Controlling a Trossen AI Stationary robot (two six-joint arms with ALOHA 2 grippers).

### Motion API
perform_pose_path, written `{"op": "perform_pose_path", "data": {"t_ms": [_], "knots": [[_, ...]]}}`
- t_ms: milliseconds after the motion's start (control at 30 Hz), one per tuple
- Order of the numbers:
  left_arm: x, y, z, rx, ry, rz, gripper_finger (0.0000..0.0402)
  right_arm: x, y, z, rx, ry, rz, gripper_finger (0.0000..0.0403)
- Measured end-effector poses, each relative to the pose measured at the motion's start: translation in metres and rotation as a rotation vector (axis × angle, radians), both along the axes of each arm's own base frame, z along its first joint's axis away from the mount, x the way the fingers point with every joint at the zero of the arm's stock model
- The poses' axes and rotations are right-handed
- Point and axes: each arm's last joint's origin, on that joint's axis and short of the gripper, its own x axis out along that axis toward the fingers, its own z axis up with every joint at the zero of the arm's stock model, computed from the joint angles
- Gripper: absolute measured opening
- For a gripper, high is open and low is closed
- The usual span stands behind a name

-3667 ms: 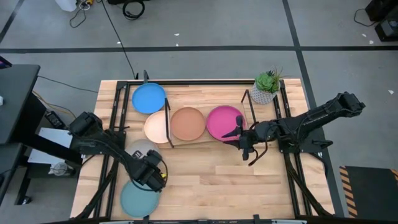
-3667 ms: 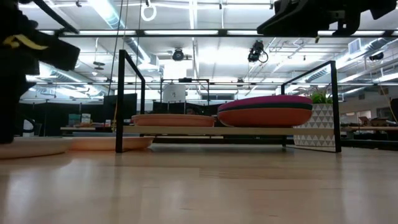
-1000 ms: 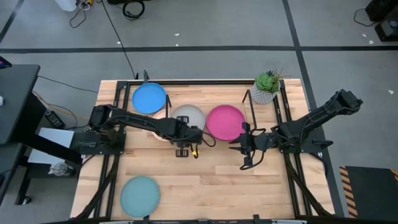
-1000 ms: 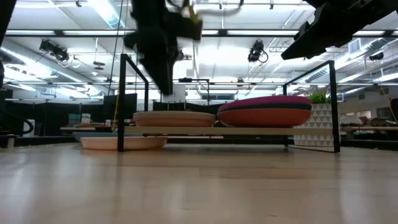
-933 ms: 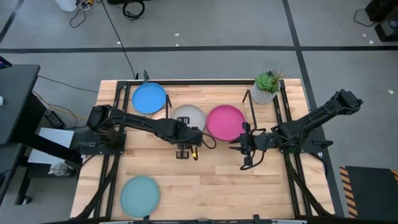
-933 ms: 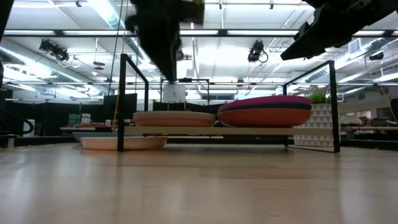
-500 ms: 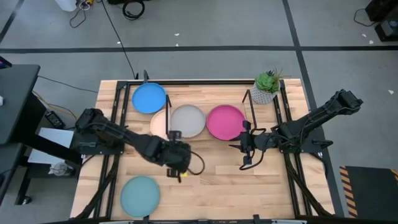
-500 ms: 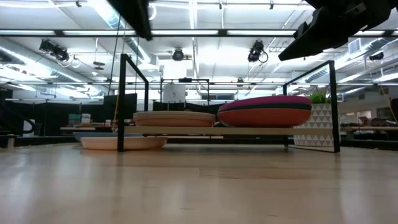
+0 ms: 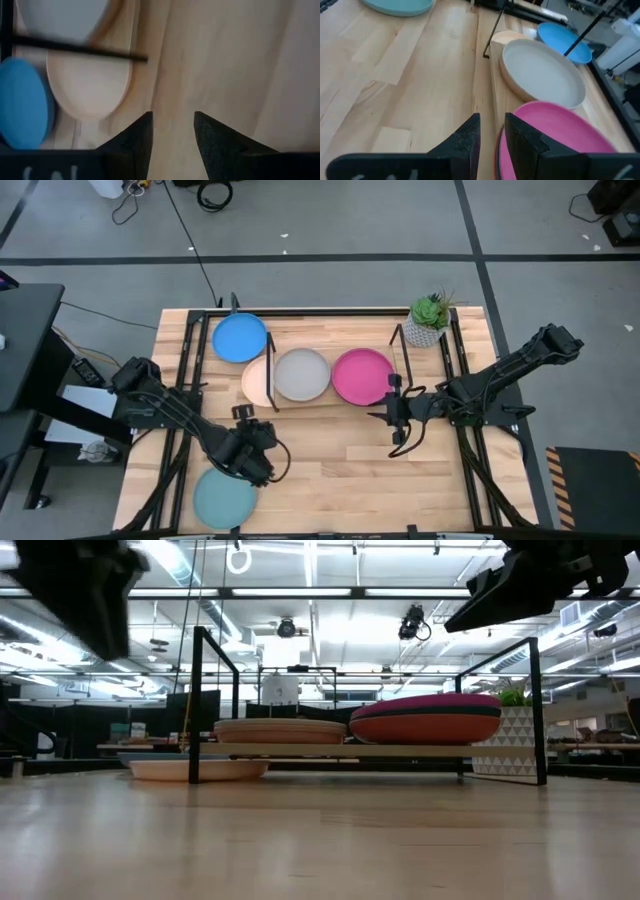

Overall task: Place and stack plates onto a shelf
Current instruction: Stack the white plate on top of the gray plate on the shelf

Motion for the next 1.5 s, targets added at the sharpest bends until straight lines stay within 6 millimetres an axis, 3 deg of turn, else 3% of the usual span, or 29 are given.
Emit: {"op": "perform_pose_path", "data": {"t_ms": [433,633,800,1167,1367,1500], "knots": [[-0.014,0.058,-0.045,-0.176,-0.029,0.005,0.0088,0.003,0.001,0.004,-0.041,-0.039,0.043,0.0095],[-0.028,0.090,-0.065,-0.142,-0.004,-0.007,0.0068,0.003,0.001,0.004,-0.007,-0.035,0.050,0.0095],[-0.033,0.111,-0.083,-0.092,0.018,0.019,0.0079,0.002,0.001,0.004,0.042,-0.037,0.033,0.0095],[-0.032,0.134,-0.089,0.006,0.101,-0.120,0.0163,0.002,0.003,0.003,0.145,-0.043,-0.013,0.0095],[-0.041,0.147,-0.107,-0.050,0.124,-0.134,0.0144,-0.001,0.009,0.002,0.184,-0.037,-0.007,0.0095],[-0.042,0.149,-0.109,-0.054,0.135,-0.167,0.0103,-0.002,0.011,0.002,0.196,-0.039,-0.010,0.0095]]}}
